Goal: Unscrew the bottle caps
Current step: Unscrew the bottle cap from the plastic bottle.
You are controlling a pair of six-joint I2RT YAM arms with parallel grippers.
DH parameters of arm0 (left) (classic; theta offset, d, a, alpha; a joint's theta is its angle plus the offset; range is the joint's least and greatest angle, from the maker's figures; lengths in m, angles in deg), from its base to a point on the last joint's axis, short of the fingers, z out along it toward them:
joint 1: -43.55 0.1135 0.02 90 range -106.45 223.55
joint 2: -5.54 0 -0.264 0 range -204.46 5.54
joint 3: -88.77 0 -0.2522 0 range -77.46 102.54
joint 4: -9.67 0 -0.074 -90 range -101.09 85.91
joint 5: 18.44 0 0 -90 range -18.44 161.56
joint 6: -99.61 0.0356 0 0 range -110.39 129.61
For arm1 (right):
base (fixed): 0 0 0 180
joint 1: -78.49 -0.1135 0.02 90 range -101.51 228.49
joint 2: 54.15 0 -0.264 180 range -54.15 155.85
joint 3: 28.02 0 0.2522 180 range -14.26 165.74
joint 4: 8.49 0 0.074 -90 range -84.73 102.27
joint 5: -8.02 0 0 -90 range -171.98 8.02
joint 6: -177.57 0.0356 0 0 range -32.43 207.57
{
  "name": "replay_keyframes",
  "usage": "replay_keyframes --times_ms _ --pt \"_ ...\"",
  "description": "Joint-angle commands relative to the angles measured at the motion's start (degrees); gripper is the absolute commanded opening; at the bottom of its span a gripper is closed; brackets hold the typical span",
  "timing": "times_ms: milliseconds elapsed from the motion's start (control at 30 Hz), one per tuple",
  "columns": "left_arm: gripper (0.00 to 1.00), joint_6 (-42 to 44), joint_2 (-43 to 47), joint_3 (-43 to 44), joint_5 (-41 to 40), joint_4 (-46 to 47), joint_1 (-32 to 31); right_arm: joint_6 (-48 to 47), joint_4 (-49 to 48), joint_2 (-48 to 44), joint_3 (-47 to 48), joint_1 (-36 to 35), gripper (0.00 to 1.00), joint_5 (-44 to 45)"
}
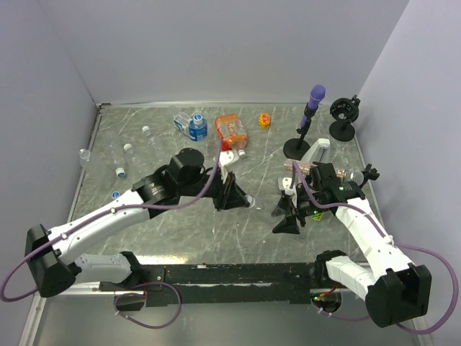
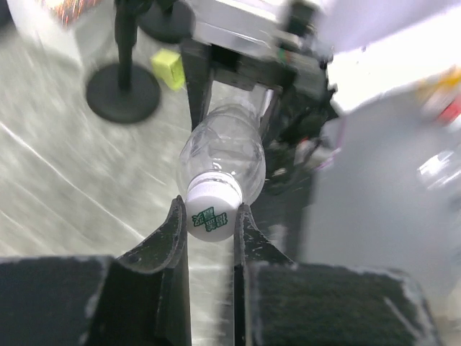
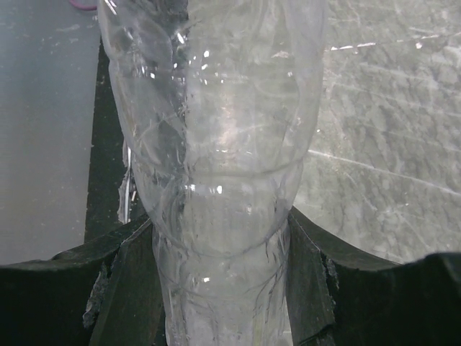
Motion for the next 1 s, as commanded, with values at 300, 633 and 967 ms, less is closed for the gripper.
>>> replay_keyframes --times_ms 300,633,967 --pt "0.12 -40.2 -0.9 5.2 -12.0 -7.0 -1.5 -2.4 -2.3 -0.6 1.4 -0.3 0.13 -1.1" --pt "0.06 -38.0 0.2 8.3 -17.5 -11.8 -1.5 -2.7 -2.2 -0.6 1.5 -0.3 0.13 -1.1" --pt "0.3 -39.8 0.6 6.2 -14.8 -9.7 -1.5 -2.7 -2.2 -0.6 1.5 -0.3 0.13 -1.1"
